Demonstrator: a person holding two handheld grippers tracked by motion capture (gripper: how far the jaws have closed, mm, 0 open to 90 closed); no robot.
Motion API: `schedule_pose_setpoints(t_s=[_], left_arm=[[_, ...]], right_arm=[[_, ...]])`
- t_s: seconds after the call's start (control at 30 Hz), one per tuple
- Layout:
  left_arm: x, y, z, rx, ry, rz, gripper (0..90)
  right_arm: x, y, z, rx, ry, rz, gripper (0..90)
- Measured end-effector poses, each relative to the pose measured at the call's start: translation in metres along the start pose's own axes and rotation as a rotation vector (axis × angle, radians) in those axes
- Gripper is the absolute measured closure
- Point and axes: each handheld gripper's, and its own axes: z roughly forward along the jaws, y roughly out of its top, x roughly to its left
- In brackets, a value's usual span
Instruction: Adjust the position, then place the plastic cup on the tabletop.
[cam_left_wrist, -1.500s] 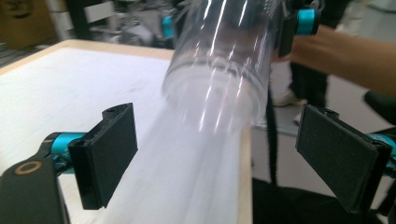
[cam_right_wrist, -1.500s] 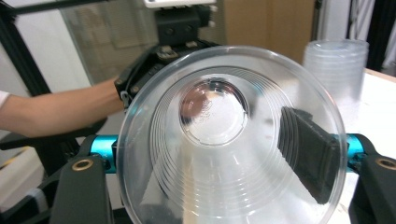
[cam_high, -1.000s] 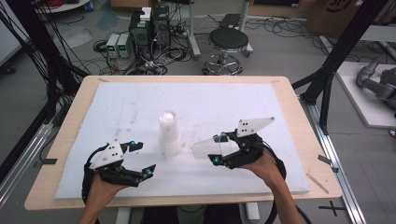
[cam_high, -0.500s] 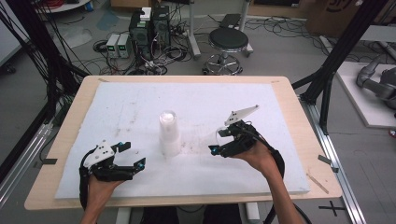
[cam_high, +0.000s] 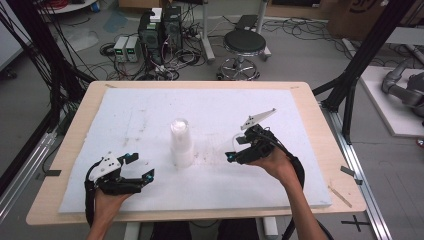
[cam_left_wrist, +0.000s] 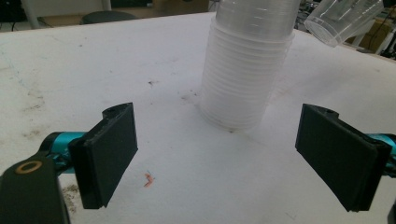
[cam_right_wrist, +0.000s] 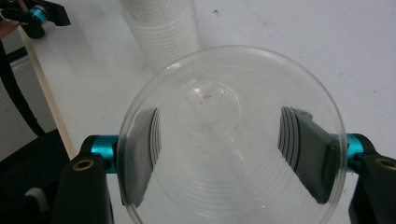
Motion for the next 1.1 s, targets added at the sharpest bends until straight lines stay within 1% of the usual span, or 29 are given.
schedule_pose_setpoints(t_s=[0.07,0.13,0.2,0.27,0.33,0.43,0.5,0.6,0.77,0.83,0.9,1.1], left_arm=[[0.0,0.0,0.0,-0.005,-0.001,-0.001,12.8],[0.001,-0.001,0.0,-0.007,-0.004,-0.004,12.8],[0.002,-0.002,0.0,-0.004,-0.003,-0.006,12.8],[0.002,-0.003,-0.001,-0.011,0.003,-0.009,12.8],[0.003,-0.003,-0.001,-0.01,0.002,-0.013,12.8],[0.004,-0.003,-0.002,-0.015,0.004,-0.015,12.8],[0.005,-0.003,-0.003,-0.018,0.006,-0.008,12.8],[0.004,-0.004,-0.003,-0.024,0.008,-0.009,12.8],[0.005,-0.006,-0.003,-0.021,0.014,-0.006,12.8],[0.006,-0.006,-0.003,-0.018,0.011,-0.008,12.8],[0.006,-0.006,-0.003,-0.017,0.013,-0.01,12.8],[0.006,-0.007,-0.002,-0.017,0.009,-0.009,12.8]], right_arm=[[-0.001,0.0,0.0,0.0,-0.006,-0.002,30.0],[-0.002,-0.001,0.0,0.005,-0.01,0.006,30.0],[-0.003,-0.001,-0.001,0.009,-0.015,0.0,30.0],[-0.003,-0.001,-0.001,0.005,-0.014,-0.001,30.0],[-0.003,-0.001,-0.001,0.01,-0.017,0.008,30.0],[-0.004,-0.001,-0.001,0.01,-0.017,0.007,30.0],[-0.005,-0.001,0.0,0.013,-0.018,0.013,30.0],[-0.007,-0.001,0.0,0.016,-0.02,0.009,30.0],[-0.008,0.0,0.002,0.021,-0.021,0.012,30.0],[-0.009,0.0,0.003,0.029,-0.025,0.01,30.0],[-0.009,0.001,0.003,0.047,-0.031,0.019,30.0],[-0.012,0.008,0.012,0.107,-0.048,-0.003,30.0]])
